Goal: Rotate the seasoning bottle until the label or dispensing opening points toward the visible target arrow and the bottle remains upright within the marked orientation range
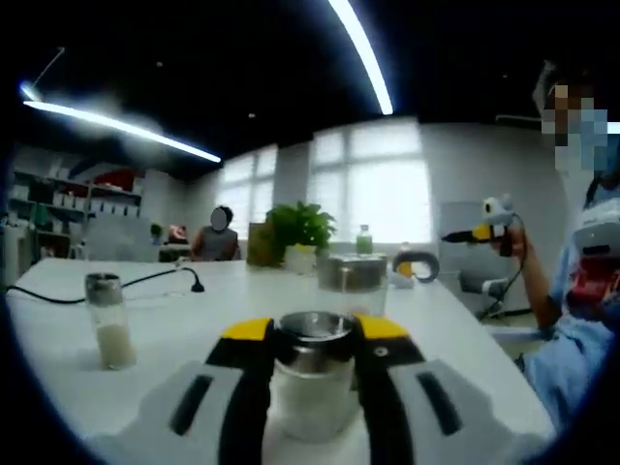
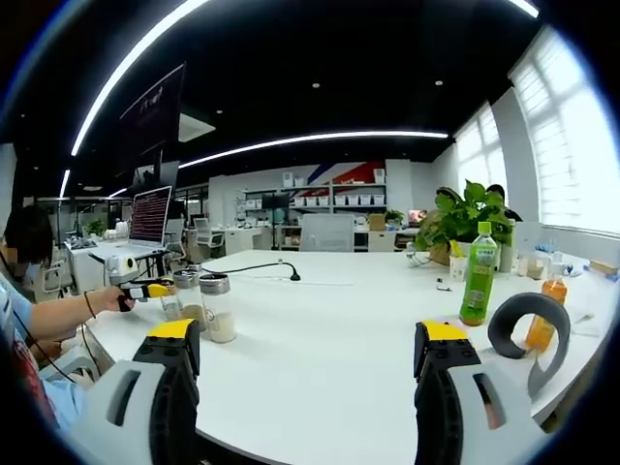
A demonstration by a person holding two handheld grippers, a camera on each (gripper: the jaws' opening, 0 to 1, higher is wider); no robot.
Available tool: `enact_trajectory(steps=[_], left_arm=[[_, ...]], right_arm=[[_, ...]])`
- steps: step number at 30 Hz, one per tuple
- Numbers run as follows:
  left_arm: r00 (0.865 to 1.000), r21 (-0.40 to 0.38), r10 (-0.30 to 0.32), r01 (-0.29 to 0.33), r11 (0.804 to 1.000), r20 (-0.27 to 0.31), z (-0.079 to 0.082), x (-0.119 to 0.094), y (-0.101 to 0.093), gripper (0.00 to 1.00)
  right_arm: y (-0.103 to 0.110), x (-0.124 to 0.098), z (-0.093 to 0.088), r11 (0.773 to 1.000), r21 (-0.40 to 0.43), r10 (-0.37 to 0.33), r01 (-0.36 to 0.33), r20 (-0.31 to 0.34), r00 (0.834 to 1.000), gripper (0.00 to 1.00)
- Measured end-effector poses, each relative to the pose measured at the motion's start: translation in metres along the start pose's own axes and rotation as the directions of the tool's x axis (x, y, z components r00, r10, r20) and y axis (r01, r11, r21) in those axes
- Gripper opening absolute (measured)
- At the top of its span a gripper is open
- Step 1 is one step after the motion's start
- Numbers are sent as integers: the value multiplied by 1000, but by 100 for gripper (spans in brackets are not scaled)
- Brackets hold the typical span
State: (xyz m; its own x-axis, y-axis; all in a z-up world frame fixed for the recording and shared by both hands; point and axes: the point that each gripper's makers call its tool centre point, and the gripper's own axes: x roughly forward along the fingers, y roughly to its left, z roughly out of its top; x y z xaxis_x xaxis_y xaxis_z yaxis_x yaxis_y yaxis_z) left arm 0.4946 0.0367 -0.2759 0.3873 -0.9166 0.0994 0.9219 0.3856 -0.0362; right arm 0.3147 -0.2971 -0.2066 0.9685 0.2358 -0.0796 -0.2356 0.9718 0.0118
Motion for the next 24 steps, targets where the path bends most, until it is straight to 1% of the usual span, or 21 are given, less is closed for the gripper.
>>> enact_trajectory(steps=[7,20,24], left_arm=[[1000,17,-2,2,1000,2,0,0,0,34],[1000,19,-14,14,1000,-20,-1,2,2,34],[1000,24,-7,7,1000,-22,-1,1,2,34]], right_arm=[[1,1,-1,1000,1,2,-2,-3,1000,95],[1,2,-3,1000,1,7,-7,-11,1000,95],[0,1,-2,1000,0,5,-5,-8,1000,95]])
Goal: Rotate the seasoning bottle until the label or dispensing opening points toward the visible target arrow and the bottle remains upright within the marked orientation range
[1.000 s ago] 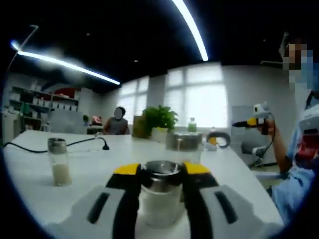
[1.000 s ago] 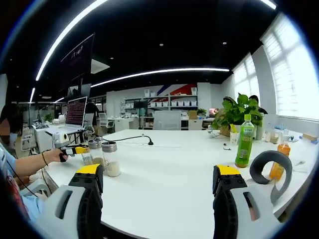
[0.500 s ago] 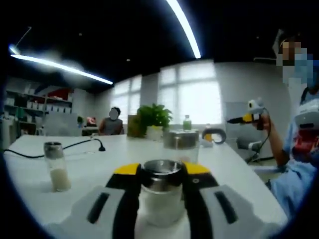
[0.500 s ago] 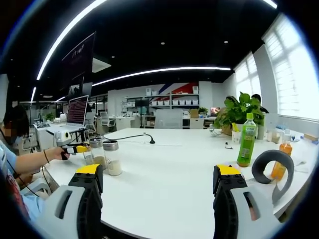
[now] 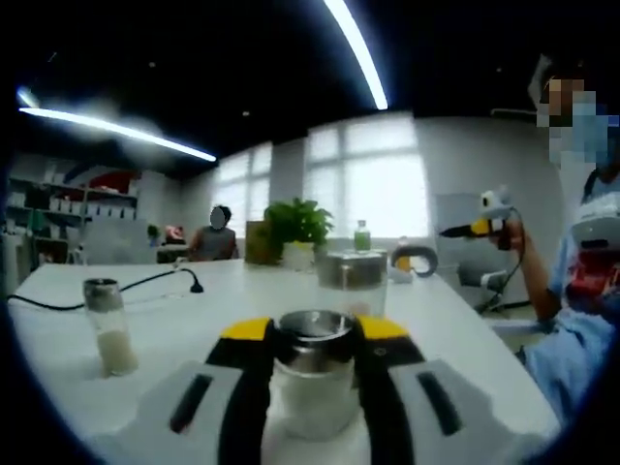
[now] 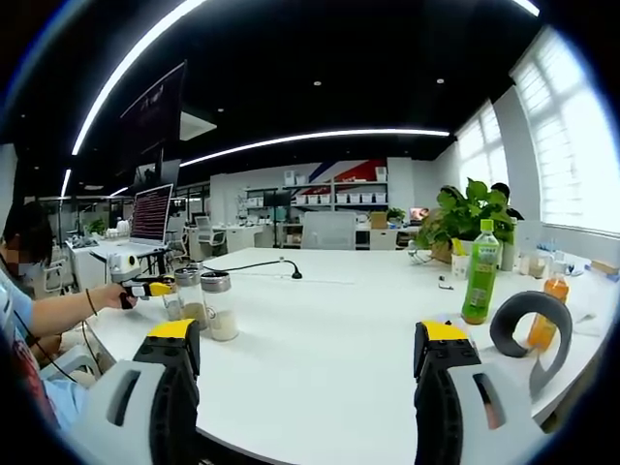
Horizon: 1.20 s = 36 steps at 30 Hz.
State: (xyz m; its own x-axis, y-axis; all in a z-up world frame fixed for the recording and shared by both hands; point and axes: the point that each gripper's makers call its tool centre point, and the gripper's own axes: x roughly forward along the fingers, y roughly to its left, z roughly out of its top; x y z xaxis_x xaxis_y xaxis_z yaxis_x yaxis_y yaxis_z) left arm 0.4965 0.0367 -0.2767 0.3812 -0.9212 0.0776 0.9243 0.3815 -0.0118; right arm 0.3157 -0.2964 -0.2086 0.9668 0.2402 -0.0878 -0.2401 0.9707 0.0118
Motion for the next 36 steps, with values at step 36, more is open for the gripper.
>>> enact_trajectory(steps=[36], left_arm=[[940,97,342,-341,935,14,51,-106,-113,44]], right_arm=[[-5,-4,-8,1000,1,-25,25,-36,999,93]])
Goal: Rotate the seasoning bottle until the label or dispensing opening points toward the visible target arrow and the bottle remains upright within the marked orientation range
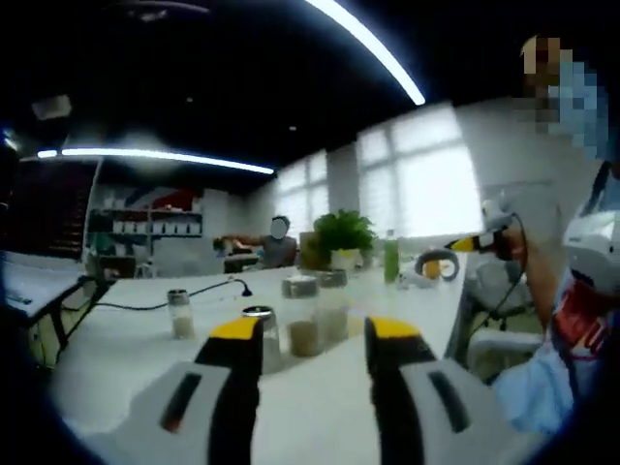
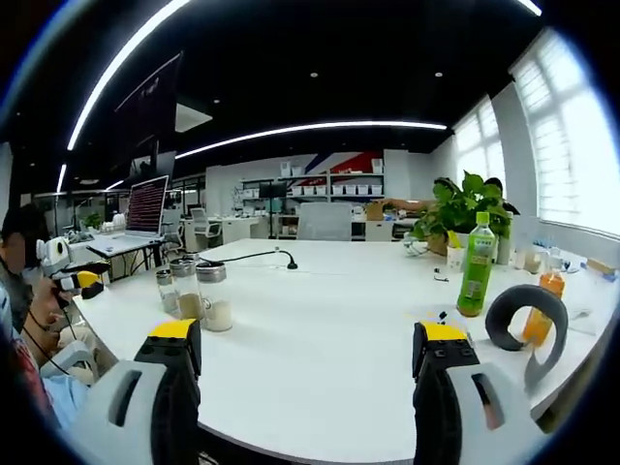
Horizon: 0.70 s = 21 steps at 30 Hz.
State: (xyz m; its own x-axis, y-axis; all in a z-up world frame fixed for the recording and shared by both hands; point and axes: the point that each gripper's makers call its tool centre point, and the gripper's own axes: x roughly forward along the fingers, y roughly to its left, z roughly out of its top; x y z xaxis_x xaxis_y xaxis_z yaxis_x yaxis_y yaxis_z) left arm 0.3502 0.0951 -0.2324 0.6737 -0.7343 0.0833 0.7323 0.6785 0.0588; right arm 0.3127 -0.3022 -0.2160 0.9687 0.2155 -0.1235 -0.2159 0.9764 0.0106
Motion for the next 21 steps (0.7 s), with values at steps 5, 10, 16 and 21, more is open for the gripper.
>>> enact_trajectory(steps=[5,10,16,21], left_arm=[[1000,38,23,-23,999,2,9,2,-4,44],[998,24,62,-62,998,12,19,-1,-2,45],[991,11,129,-129,992,21,27,-4,5,45],[984,-34,165,-164,986,65,37,-4,1,46]], right_arm=[[-10,-5,2,999,19,-33,33,9,999,93],[-14,-7,5,998,21,-63,63,27,998,92],[-17,-7,4,997,-11,-81,81,21,996,94],[-17,-5,1,997,2,-73,73,12,997,93]])
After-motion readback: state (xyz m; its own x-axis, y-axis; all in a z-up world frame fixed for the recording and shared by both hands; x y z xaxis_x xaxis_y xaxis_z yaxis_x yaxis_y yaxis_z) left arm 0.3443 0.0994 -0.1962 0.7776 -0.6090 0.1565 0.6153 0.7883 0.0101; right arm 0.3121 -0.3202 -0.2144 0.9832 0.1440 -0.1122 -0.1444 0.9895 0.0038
